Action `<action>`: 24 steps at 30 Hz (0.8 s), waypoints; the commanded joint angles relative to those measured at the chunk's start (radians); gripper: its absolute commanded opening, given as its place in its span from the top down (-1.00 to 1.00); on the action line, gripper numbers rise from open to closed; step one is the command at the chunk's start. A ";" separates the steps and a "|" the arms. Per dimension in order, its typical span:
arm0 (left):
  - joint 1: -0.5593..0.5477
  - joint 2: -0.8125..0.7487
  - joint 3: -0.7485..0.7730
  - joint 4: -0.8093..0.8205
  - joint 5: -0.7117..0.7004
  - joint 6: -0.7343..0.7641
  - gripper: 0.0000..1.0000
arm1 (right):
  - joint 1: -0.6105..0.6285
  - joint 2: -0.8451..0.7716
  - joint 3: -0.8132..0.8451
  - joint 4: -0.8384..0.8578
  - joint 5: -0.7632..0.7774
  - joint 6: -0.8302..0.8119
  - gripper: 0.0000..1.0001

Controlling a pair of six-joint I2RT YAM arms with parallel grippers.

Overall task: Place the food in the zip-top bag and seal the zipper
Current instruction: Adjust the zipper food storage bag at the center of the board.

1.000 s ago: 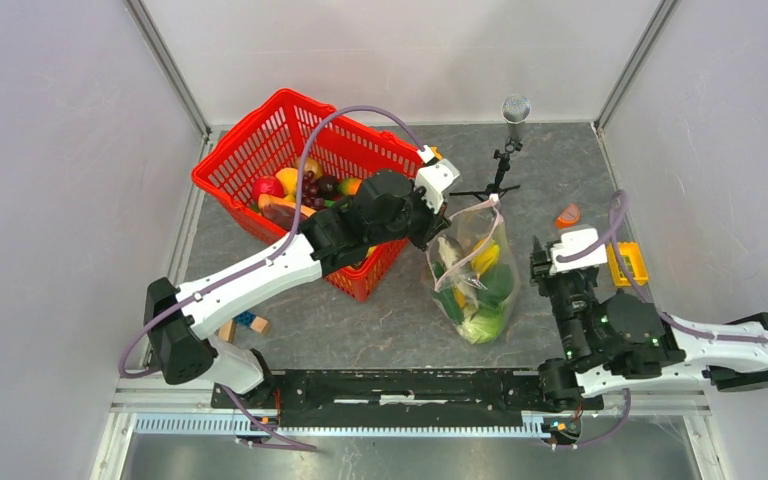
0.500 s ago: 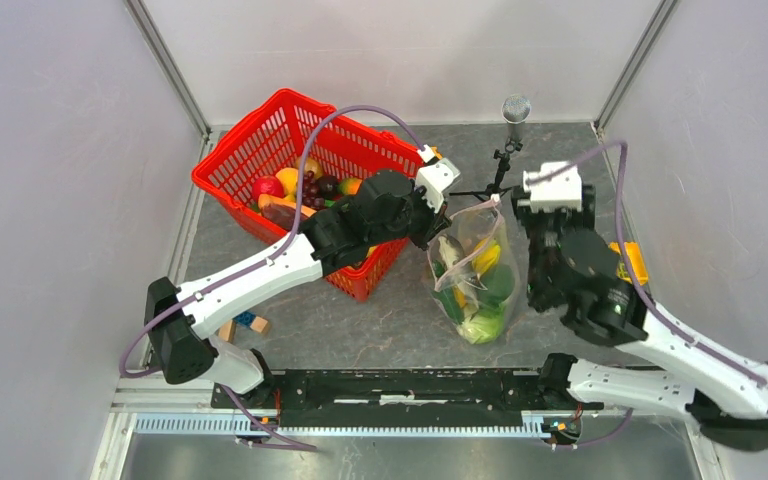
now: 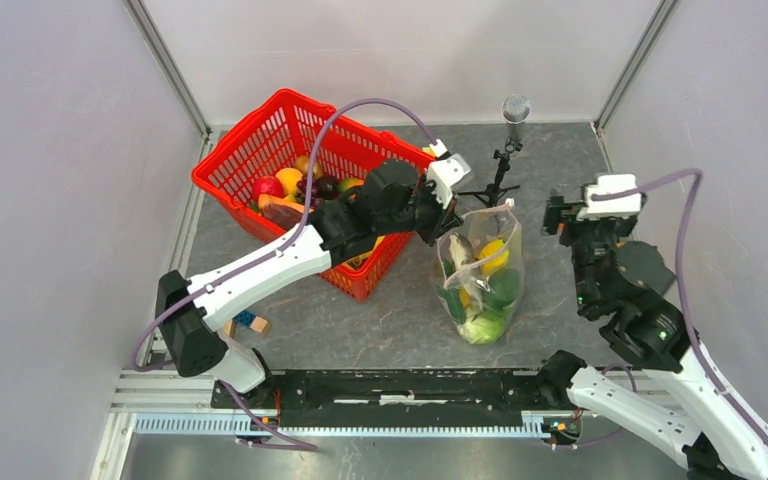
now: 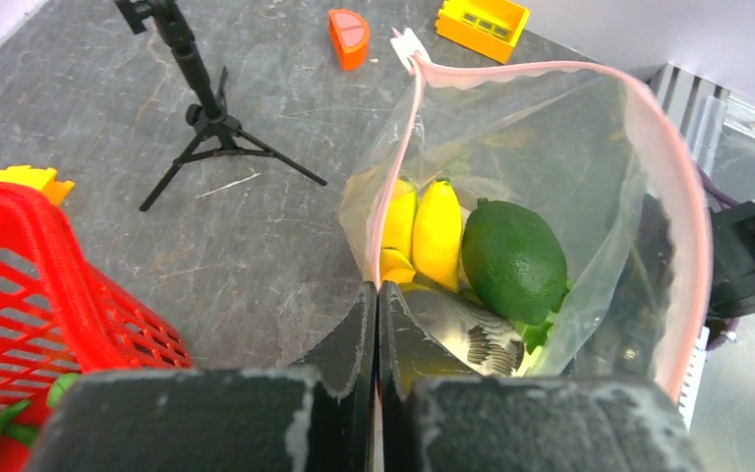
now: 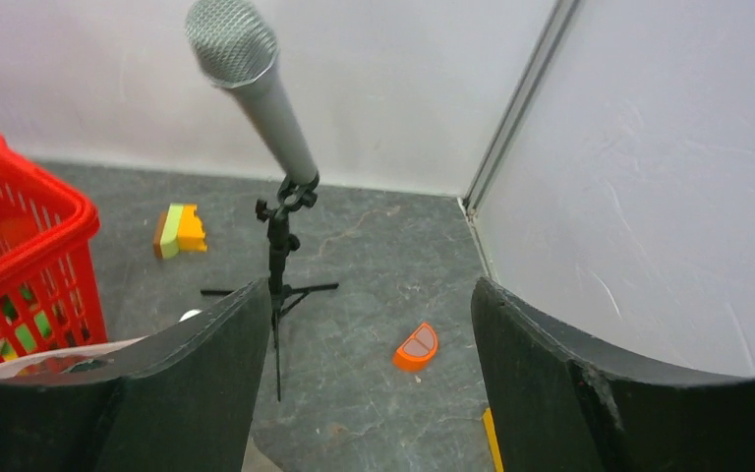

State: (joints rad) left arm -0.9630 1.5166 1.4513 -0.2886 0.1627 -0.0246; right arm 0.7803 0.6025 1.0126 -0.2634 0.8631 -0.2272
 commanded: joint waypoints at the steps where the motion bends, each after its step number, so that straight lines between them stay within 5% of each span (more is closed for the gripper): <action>1: 0.006 0.005 0.038 0.046 0.068 0.035 0.95 | -0.025 0.109 0.060 -0.118 -0.095 0.044 -0.59; 6: 0.009 -0.016 0.016 0.046 0.057 0.047 0.96 | -0.342 0.217 0.104 -0.152 -0.362 0.113 -0.60; 11: 0.024 -0.016 0.014 0.044 0.081 0.073 0.95 | -0.893 0.260 -0.026 -0.034 -1.035 0.174 -0.61; 13: 0.037 -0.008 0.024 0.046 0.122 0.079 0.95 | -1.023 0.251 -0.146 0.115 -1.269 0.239 -0.61; 18: 0.068 0.037 0.088 0.043 0.302 0.123 0.95 | -1.163 0.187 -0.448 0.686 -1.668 0.440 -0.59; 24: 0.106 0.152 0.266 -0.012 0.582 0.182 0.96 | -1.194 0.278 -0.548 0.969 -1.975 0.525 -0.55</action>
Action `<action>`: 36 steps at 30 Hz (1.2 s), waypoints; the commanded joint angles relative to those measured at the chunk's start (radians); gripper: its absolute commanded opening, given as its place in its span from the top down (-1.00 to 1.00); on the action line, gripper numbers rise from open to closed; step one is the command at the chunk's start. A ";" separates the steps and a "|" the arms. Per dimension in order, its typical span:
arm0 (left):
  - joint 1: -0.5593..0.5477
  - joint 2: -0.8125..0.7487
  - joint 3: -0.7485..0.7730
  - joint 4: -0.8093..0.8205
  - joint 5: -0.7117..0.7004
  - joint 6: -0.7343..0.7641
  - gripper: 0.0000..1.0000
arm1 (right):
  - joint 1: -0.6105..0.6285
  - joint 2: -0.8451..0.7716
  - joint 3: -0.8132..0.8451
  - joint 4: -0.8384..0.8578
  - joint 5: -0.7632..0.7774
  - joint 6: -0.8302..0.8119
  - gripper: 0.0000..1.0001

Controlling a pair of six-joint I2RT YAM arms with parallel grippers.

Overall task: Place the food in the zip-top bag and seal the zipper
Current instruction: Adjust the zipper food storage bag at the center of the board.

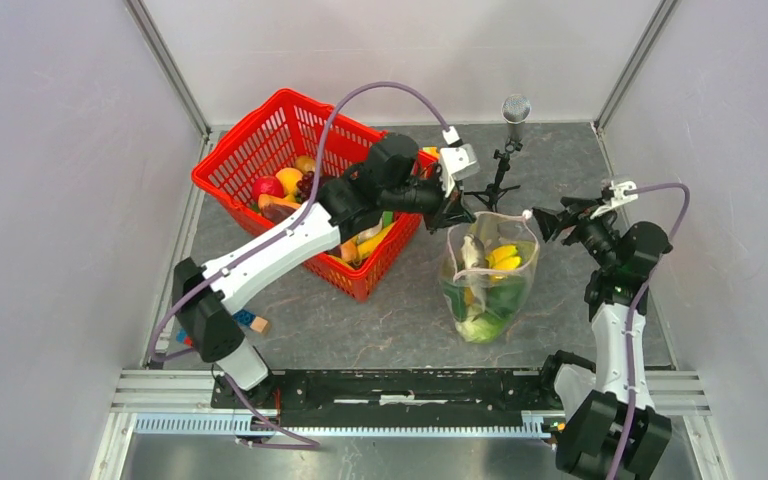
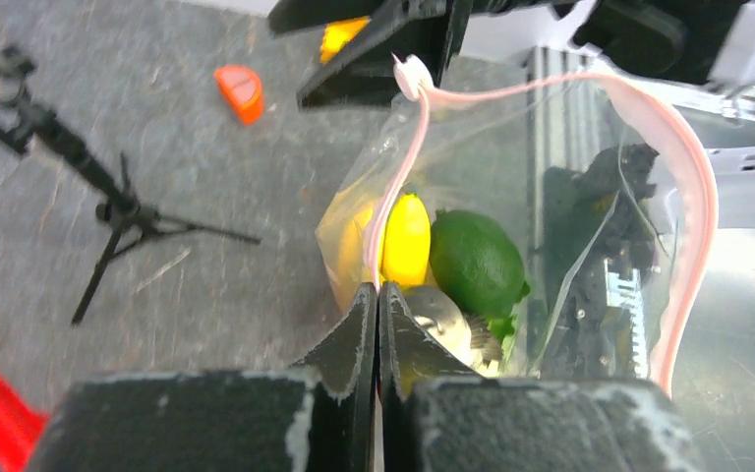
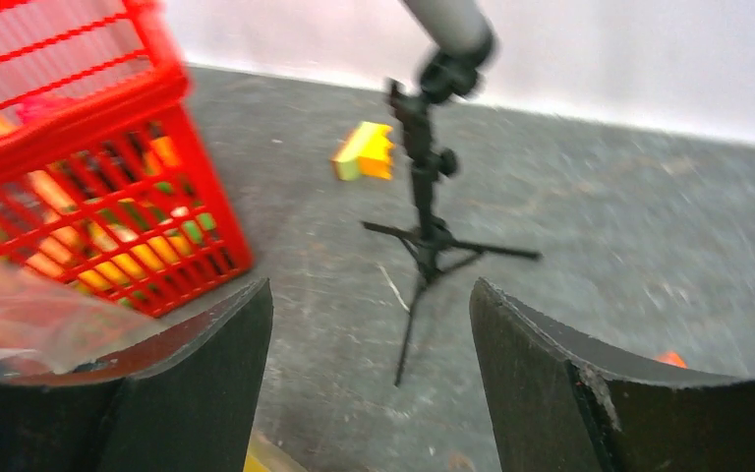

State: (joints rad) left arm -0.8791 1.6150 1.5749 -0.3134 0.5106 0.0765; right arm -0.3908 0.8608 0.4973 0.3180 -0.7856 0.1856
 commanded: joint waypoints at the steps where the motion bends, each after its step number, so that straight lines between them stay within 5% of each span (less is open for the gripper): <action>1: 0.028 0.076 0.167 0.014 0.254 0.079 0.95 | -0.032 0.020 -0.059 0.475 -0.345 0.154 -0.55; 6: 0.050 0.196 0.319 -0.051 0.298 0.087 0.95 | -0.036 0.023 -0.129 1.000 -0.453 0.485 -0.61; 19: 0.161 0.286 0.408 -0.064 0.362 0.064 0.95 | -0.107 0.124 -0.002 0.876 -0.539 0.488 -0.53; 29: 0.160 0.317 0.456 -0.096 0.444 0.066 0.95 | -0.099 0.328 0.001 1.636 -0.562 1.089 -0.53; 36: 0.160 0.321 0.457 -0.102 0.467 0.071 0.95 | -0.085 0.336 -0.005 1.640 -0.566 1.069 -0.43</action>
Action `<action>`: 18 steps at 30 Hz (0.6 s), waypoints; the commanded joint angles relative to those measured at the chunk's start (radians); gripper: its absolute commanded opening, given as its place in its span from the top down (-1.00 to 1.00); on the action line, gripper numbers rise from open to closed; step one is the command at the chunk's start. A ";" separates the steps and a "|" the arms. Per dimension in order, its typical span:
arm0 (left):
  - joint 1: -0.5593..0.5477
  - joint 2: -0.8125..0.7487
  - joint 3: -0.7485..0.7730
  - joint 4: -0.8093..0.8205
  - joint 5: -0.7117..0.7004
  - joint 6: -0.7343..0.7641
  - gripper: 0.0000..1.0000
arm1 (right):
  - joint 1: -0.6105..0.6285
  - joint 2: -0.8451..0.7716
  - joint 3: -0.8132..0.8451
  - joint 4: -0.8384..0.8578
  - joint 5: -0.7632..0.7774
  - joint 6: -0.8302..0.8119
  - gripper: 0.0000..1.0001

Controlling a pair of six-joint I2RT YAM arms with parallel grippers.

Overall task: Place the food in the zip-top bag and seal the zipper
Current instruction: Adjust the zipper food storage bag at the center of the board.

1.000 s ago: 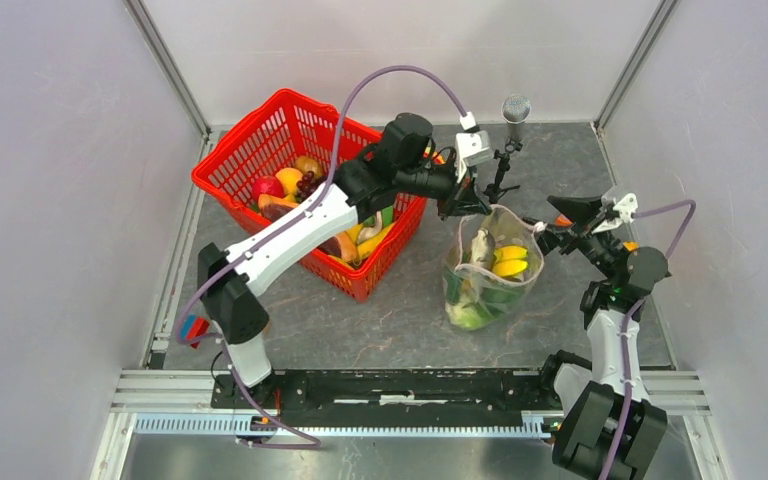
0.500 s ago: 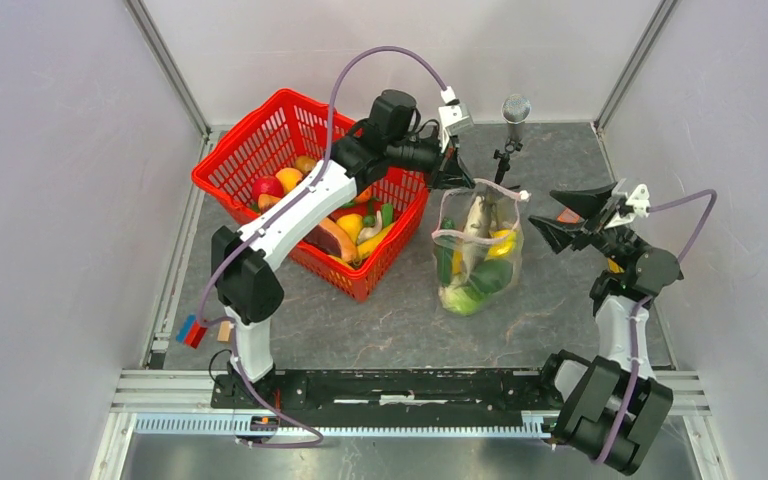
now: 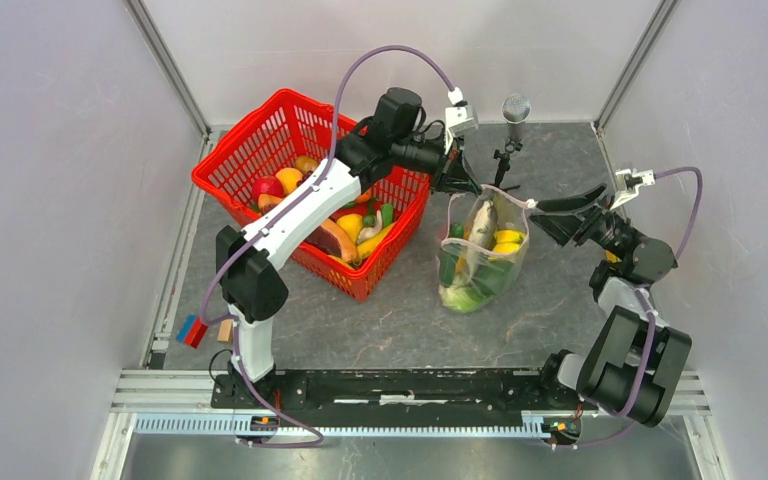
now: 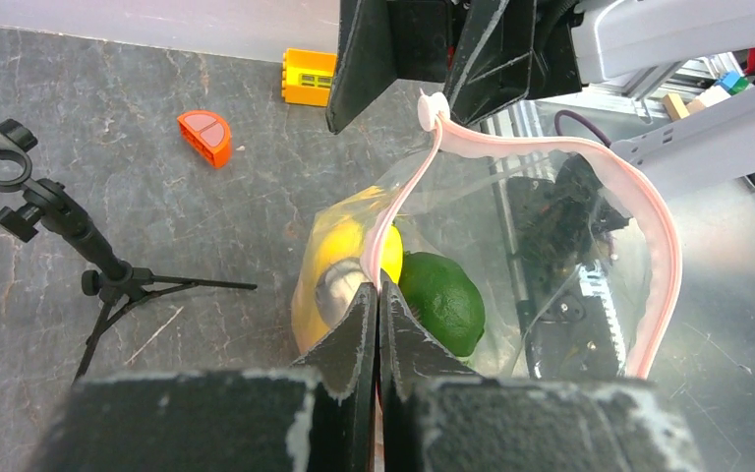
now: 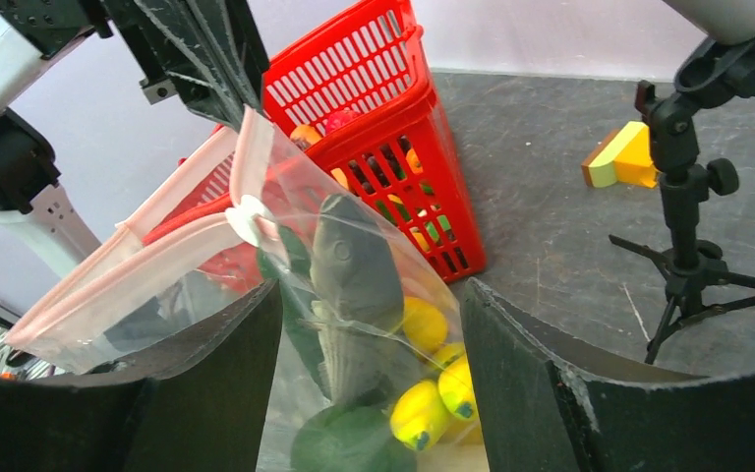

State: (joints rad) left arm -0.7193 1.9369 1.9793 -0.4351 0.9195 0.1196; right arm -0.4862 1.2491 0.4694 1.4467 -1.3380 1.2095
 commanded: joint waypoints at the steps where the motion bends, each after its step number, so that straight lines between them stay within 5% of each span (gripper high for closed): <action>1: 0.000 0.004 0.059 0.019 0.072 0.021 0.95 | 0.021 -0.058 0.028 0.512 -0.020 0.045 -0.44; 8: -0.002 0.024 0.084 0.016 0.138 -0.005 0.95 | 0.123 -0.044 0.026 0.511 -0.071 0.007 -0.36; 18: -0.002 0.033 0.087 -0.007 0.175 -0.005 0.95 | 0.133 -0.052 0.033 0.511 -0.054 -0.008 0.42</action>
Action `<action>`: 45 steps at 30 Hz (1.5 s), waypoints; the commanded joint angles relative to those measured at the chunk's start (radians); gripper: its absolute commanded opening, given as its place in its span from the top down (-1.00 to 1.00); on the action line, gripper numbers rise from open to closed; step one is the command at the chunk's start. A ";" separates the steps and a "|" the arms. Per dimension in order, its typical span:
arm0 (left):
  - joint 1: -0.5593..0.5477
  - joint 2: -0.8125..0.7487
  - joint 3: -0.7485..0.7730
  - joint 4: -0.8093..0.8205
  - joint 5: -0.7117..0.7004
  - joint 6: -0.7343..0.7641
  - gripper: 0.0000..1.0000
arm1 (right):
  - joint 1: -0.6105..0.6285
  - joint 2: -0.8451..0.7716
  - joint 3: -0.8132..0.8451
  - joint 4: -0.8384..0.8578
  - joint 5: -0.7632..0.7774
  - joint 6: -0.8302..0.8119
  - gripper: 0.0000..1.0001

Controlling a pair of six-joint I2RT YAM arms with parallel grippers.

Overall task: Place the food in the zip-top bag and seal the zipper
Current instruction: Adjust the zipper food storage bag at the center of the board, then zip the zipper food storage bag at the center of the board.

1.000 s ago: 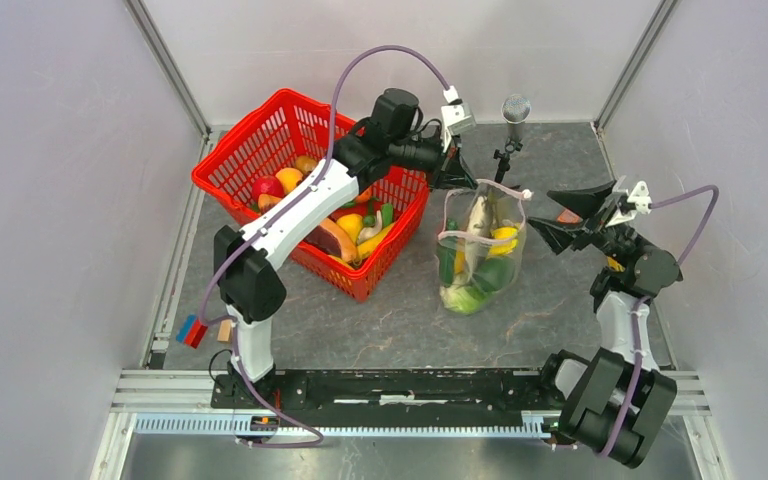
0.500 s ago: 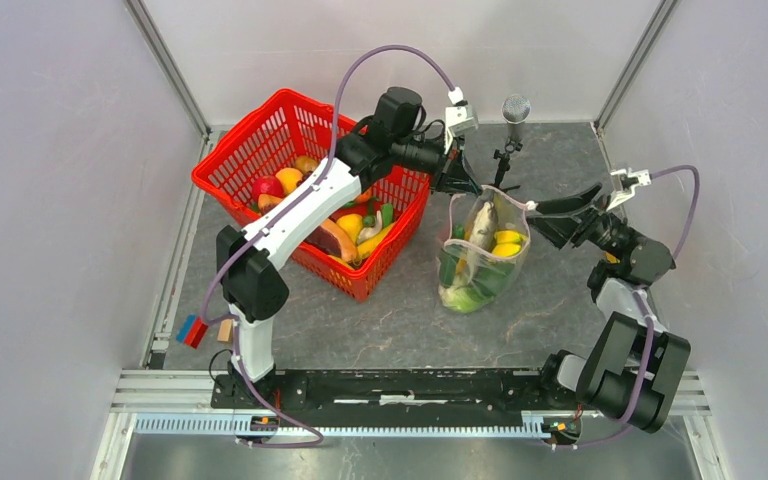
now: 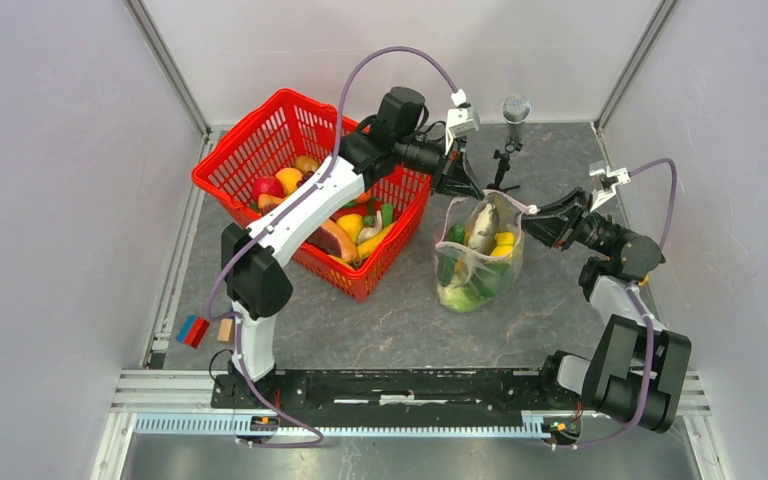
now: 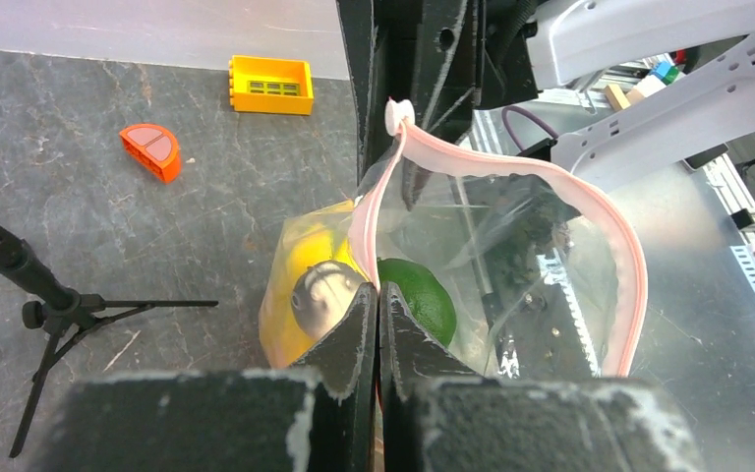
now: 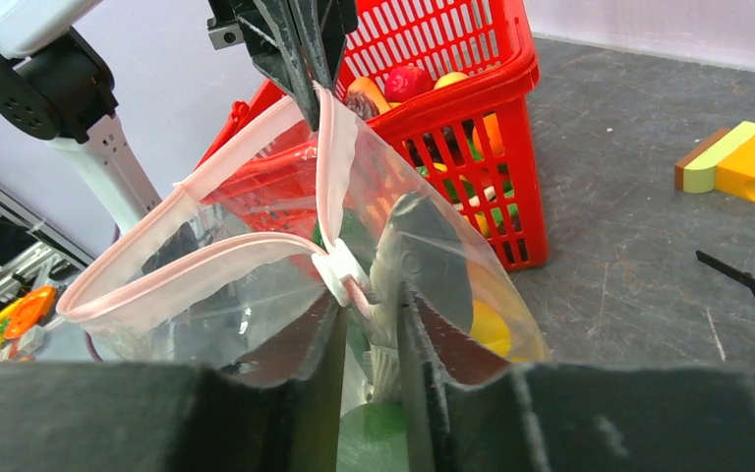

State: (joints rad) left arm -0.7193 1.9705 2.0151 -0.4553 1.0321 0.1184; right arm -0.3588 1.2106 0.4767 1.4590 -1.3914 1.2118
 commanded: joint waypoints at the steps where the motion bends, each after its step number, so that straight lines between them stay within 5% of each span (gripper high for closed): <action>1: -0.002 -0.001 0.051 0.009 0.065 -0.002 0.95 | 0.006 -0.013 0.028 0.499 0.002 -0.007 0.53; 7: -0.001 -0.017 0.047 -0.061 0.030 0.045 0.95 | 0.000 -0.045 0.036 0.496 0.025 0.027 1.00; 10: 0.001 -0.038 0.045 -0.109 -0.054 0.065 0.84 | -0.020 -0.080 0.022 0.491 0.071 0.063 1.00; 15: 0.017 -0.095 0.036 -0.133 -0.213 0.015 -0.31 | -0.029 -0.148 -0.014 0.407 0.084 0.055 1.00; 17: 0.017 -0.126 0.034 -0.133 -0.233 0.010 -0.47 | -0.029 -0.187 -0.031 0.267 0.078 -0.039 1.00; 21: 0.014 -0.192 0.040 -0.117 -0.264 0.012 -0.74 | -0.027 -0.294 -0.025 -0.221 0.055 -0.367 1.00; 26: -0.050 -0.210 0.071 -0.111 -0.282 0.066 -0.89 | 0.018 -0.362 0.232 -1.526 0.195 -1.417 1.00; 28: -0.115 -0.202 0.074 -0.126 -0.330 0.131 -0.90 | 0.050 -0.322 0.291 -1.687 0.217 -1.531 1.00; 32: -0.207 -0.183 0.073 -0.139 -0.427 0.233 -0.96 | 0.068 -0.313 0.296 -1.742 0.235 -1.575 1.00; 45: -0.237 -0.135 0.118 -0.028 -0.443 0.248 -1.00 | 0.078 -0.393 0.325 -1.762 0.189 -1.570 1.00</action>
State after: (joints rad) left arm -0.9466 1.8114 2.0731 -0.5461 0.6014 0.3225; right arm -0.2878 0.8436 0.7506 -0.2504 -1.1870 -0.3153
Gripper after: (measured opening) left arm 0.994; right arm 0.003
